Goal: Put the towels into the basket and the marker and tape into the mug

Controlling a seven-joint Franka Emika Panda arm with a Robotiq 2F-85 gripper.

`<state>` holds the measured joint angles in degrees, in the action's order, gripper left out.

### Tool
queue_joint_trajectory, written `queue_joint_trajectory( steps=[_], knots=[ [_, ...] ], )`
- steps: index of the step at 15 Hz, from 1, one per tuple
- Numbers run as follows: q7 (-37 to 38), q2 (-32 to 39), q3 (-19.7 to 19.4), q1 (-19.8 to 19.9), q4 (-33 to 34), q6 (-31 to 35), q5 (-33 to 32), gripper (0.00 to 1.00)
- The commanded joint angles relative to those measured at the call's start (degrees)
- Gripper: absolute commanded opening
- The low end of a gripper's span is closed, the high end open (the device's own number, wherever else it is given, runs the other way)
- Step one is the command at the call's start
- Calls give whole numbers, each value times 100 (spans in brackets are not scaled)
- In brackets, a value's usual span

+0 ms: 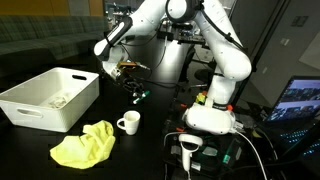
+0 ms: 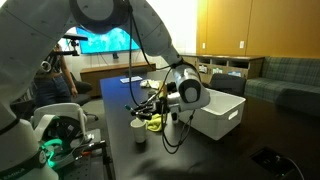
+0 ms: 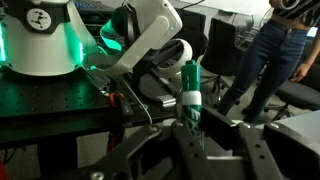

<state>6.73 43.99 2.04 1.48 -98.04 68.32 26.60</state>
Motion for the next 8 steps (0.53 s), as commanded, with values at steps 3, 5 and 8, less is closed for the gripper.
queue_joint_trajectory(
  steps=[3, 5, 8],
  knots=[
    [52, 349, 11, -87, 449, -480, 226, 6],
    [78, 460, 30, -107, 505, -505, 370, 6],
    [141, 621, 56, -140, 578, -518, 620, 6]
  ],
)
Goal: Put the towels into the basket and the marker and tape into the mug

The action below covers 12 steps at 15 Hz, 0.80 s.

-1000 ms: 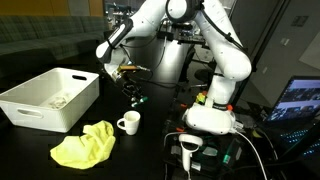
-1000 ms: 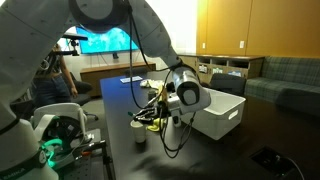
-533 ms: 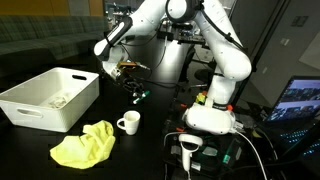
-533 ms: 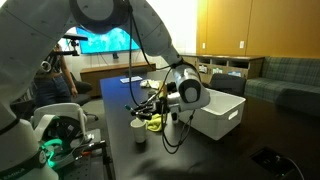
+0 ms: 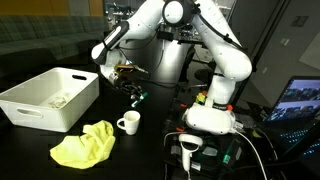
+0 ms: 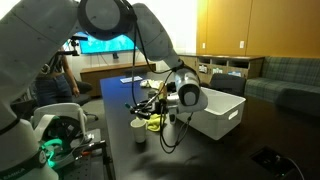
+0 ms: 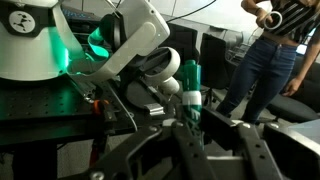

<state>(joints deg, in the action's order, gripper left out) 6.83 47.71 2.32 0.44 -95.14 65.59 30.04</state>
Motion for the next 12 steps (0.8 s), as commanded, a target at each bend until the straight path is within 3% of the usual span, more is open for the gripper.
queue_joint_trajectory(
  steps=[1, 12],
  knots=[
    [167, 296, 31, -52, 299, -229, 364, 6],
    [834, 574, -193, -182, 240, 0, 1091, 6]
  ],
)
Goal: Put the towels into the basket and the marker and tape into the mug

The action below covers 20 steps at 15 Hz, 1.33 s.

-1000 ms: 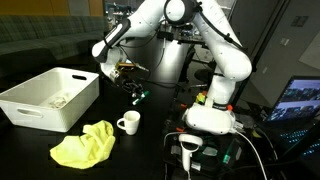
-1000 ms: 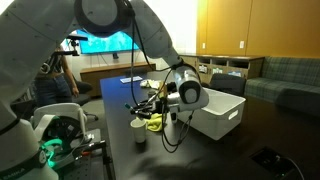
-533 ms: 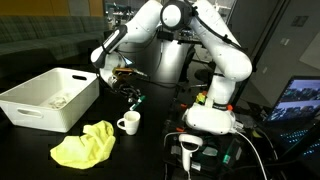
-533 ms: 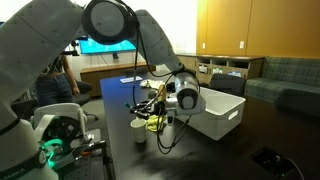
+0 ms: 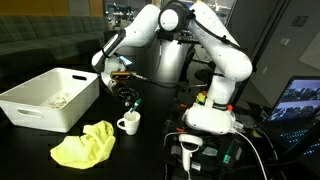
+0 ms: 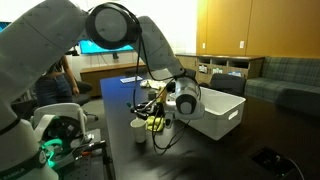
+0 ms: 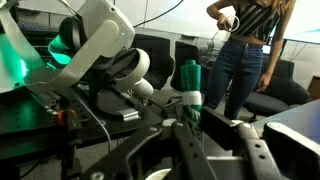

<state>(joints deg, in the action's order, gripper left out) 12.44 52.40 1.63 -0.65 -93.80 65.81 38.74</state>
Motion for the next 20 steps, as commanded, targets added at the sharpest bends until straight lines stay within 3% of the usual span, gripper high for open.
queue_joint_trajectory(
  steps=[1, 15, 16, 17, 20],
  knots=[
    [337, 131, -157, -81, 112, -4, 241, 6],
    [831, 265, -365, -49, 108, 180, 251, 6],
    [827, 261, -364, -49, 106, 184, 247, 32],
    [816, 229, -366, -50, 73, 190, 241, 50],
    [804, 179, -379, -51, 43, 208, 225, 73]
  ],
)
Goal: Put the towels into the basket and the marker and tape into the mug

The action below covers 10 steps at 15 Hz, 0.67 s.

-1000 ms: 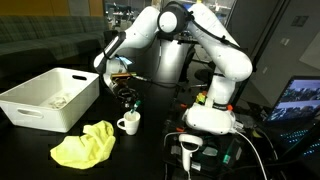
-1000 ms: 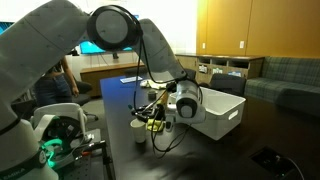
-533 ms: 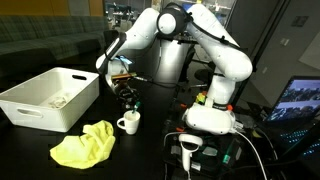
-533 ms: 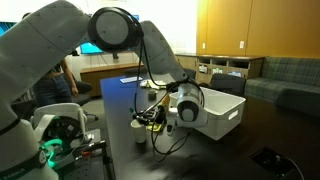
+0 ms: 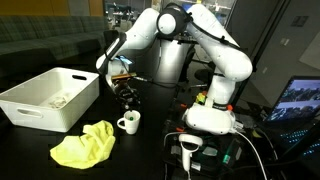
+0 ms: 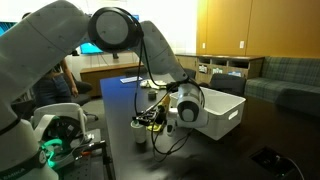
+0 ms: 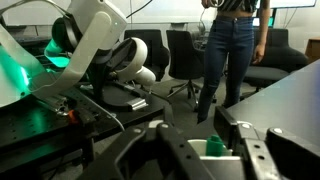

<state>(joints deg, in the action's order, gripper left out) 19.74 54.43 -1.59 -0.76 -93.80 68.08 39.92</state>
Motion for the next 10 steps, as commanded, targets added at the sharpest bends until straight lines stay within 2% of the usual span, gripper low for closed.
queue_joint_trajectory(
  steps=[1, 4, 10],
  knots=[
    [83, -39, -66, -44, 35, -9, 103, 79],
    [41, -237, -137, -43, -105, 106, 64, 99],
    [-147, -1380, -334, -224, -679, 982, -467, 100]
  ],
)
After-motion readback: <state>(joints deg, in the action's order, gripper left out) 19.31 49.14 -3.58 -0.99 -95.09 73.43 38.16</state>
